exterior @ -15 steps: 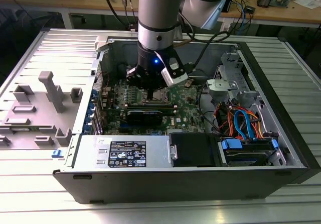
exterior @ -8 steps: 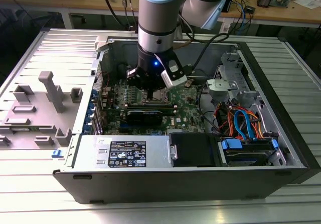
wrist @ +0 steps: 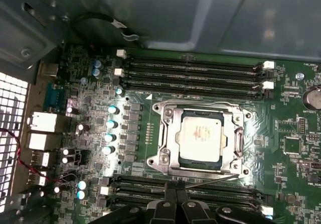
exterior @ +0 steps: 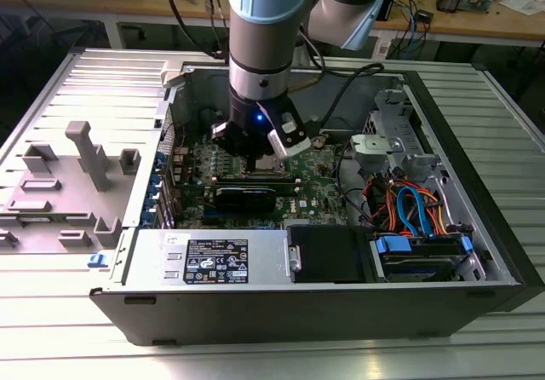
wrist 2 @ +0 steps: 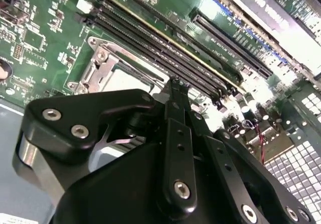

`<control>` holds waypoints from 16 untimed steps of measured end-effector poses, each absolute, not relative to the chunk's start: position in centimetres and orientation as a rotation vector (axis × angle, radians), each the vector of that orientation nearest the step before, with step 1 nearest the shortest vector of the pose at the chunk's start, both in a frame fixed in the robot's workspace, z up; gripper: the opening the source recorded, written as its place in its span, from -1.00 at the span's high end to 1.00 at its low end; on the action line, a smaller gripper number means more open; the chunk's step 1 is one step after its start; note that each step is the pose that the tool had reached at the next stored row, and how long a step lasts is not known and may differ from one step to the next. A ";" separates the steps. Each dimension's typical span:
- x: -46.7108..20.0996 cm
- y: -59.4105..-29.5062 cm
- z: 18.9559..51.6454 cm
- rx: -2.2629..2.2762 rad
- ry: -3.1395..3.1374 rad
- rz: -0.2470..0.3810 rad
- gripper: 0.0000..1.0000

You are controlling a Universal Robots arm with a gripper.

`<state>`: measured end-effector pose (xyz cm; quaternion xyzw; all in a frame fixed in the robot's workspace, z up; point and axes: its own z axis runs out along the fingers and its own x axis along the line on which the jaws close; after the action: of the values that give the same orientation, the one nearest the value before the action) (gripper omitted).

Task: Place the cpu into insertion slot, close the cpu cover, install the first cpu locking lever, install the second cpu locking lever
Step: 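Install the second cpu locking lever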

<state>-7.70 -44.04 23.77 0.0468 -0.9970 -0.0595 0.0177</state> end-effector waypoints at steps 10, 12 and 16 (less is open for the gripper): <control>-8.2 -45.2 23.4 0.146 -3.095 -0.247 0.79; -8.2 -45.2 23.3 0.147 -3.094 -0.263 0.79; -8.6 -45.2 23.0 0.147 -3.094 -0.271 0.79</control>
<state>-8.64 -45.23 23.00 0.0473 -0.9949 -0.0872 0.0163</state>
